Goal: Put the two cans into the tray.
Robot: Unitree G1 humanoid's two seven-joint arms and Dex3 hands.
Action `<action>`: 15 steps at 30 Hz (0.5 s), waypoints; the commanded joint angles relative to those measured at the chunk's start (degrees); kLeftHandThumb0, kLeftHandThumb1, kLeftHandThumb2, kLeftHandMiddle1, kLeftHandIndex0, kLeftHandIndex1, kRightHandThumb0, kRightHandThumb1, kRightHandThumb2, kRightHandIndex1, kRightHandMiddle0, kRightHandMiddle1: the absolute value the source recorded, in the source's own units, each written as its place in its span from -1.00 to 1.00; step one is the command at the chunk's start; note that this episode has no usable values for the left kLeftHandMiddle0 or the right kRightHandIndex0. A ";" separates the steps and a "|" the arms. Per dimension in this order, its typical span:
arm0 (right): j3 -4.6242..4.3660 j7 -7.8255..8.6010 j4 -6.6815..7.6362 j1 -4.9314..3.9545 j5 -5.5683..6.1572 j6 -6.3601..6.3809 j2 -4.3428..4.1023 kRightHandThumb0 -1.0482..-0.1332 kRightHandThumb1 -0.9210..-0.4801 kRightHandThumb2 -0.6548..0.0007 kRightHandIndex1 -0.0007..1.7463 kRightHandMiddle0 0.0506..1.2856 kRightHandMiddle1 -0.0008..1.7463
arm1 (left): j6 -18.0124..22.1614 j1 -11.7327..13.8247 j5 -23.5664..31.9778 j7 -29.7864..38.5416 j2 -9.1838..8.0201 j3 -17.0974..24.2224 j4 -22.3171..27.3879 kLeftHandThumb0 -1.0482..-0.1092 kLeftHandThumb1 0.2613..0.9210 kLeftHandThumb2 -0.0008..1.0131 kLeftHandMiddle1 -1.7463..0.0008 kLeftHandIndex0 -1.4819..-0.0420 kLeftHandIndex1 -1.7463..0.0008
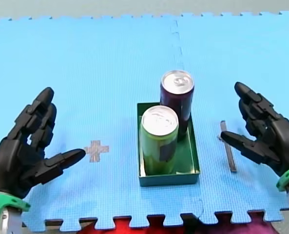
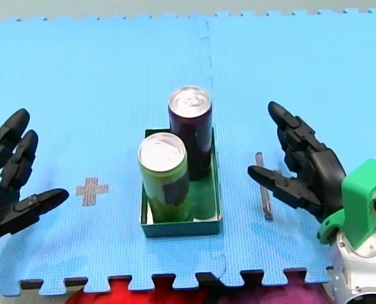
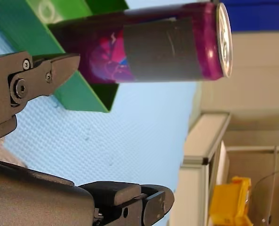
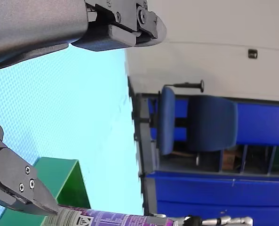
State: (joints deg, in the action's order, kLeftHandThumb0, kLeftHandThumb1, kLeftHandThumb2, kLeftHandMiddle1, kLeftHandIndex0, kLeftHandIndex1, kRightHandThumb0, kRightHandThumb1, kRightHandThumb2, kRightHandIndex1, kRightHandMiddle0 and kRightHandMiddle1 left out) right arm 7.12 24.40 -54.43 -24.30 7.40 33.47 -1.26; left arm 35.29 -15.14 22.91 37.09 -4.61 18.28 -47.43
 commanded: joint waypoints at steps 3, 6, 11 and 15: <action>-0.69 -1.35 0.66 0.85 -0.99 1.48 -0.10 -0.91 -0.85 0.98 -1.00 -0.59 -1.00 | 0.34 -0.21 -0.04 0.24 -0.01 -0.07 -0.30 -0.28 0.06 -0.99 0.99 0.58 0.99; -1.25 -2.35 0.90 1.17 -1.74 2.07 0.07 -0.91 -0.88 0.98 -1.00 -0.59 -1.00 | 0.66 -0.19 -0.44 0.11 0.07 -0.33 -0.29 -0.29 0.07 -0.99 0.99 0.58 0.99; -1.95 -3.36 1.04 1.29 -2.25 2.36 0.54 -0.88 -0.91 0.98 -1.00 -0.59 -1.00 | 1.26 -0.29 -0.60 1.29 0.30 -1.00 -0.15 -0.34 0.12 -0.98 1.00 0.56 0.99; -2.19 -3.39 1.02 1.19 -2.11 2.32 0.58 -0.86 -0.94 0.98 -1.00 -0.59 -1.00 | 2.14 -0.76 -1.06 2.07 0.60 -1.67 -0.49 -0.39 0.17 -0.98 1.00 0.55 0.99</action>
State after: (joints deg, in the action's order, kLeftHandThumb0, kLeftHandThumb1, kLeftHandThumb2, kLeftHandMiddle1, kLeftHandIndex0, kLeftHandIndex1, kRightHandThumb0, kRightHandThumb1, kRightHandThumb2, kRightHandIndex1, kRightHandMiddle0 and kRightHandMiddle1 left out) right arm 4.97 21.14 -53.60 -23.02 5.25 35.47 -0.57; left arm 36.92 -15.57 21.89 38.99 -3.97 16.78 -47.72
